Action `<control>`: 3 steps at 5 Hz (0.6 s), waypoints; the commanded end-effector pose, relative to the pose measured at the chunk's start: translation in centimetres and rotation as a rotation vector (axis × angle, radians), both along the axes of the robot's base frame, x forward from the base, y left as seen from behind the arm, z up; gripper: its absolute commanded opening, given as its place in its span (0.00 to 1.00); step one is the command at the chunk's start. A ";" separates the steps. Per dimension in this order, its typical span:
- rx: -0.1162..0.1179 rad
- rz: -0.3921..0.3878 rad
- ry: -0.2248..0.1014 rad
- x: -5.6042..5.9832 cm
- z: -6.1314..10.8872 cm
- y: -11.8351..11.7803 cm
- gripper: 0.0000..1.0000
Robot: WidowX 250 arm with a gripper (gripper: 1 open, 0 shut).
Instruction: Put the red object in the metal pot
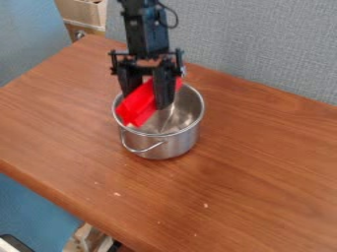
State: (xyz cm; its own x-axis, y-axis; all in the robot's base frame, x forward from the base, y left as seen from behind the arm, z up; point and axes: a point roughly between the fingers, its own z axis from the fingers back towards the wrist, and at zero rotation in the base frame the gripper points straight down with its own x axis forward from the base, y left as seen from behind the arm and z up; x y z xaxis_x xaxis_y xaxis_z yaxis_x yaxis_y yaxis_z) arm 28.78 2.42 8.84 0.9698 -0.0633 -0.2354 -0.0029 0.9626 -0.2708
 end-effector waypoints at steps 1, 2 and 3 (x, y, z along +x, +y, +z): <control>0.037 0.003 -0.048 1.2 0.6 0.2 0.00; 0.048 0.008 -0.039 1.7 0.1 0.6 0.00; 0.056 0.010 -0.031 2.1 -0.3 0.8 0.00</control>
